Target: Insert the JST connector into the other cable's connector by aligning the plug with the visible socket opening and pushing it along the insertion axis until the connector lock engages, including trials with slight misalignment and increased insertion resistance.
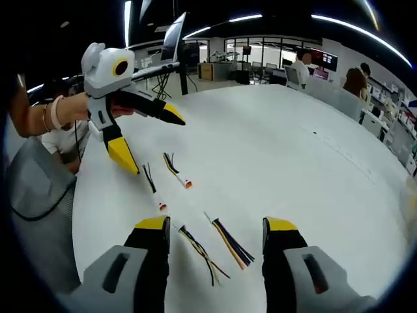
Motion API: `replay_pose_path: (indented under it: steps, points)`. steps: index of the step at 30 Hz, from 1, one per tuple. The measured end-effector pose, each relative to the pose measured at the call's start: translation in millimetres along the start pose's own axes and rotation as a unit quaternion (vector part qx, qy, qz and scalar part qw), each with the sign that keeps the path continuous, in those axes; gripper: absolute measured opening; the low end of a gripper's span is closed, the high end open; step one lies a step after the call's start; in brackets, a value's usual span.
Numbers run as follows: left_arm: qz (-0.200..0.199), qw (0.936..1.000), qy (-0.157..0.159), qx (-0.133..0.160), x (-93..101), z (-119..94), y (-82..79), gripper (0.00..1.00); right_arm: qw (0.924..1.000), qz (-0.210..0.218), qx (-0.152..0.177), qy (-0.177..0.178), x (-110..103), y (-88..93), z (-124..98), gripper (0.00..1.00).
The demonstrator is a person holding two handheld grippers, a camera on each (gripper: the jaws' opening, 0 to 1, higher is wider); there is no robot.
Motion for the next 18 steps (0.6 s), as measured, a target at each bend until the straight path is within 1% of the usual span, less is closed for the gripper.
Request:
replay_pose_path:
  steps: [5, 11, 16, 18]
  points:
    - [0.007, 1.0, 0.004, -0.003, 2.2, 5, 1.5, 0.68, 1.0, -0.005, -0.005, 0.003, 3, 0.5, 4, 0.51]
    - [-0.003, 1.0, 0.009, 0.001, 3.5, 9, 2.4, 0.66, 0.9999, -0.013, -0.01, -0.002, 7, 3.2, 8, 0.49]
    - [0.0, 0.9999, 0.014, 0.002, 4.9, 12, 2.6, 0.63, 0.9998, -0.014, -0.01, -0.003, 11, 4.4, 9, 0.45]
    - [-0.002, 0.9999, 0.014, 0.005, 4.8, 12, 2.6, 0.63, 0.9998, -0.017, -0.005, -0.008, 14, 4.3, 12, 0.43]
Point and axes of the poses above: the point that each gripper's makers call its tool centre point, and the gripper's own axes: z roughly forward along the fingers, x roughly to its right, y roughly out of its underside, the point moved 9 cm from there along -z, roughly backward along the fingers, and after that the axes turned 15 degrees about z, right-handed, at the moved point
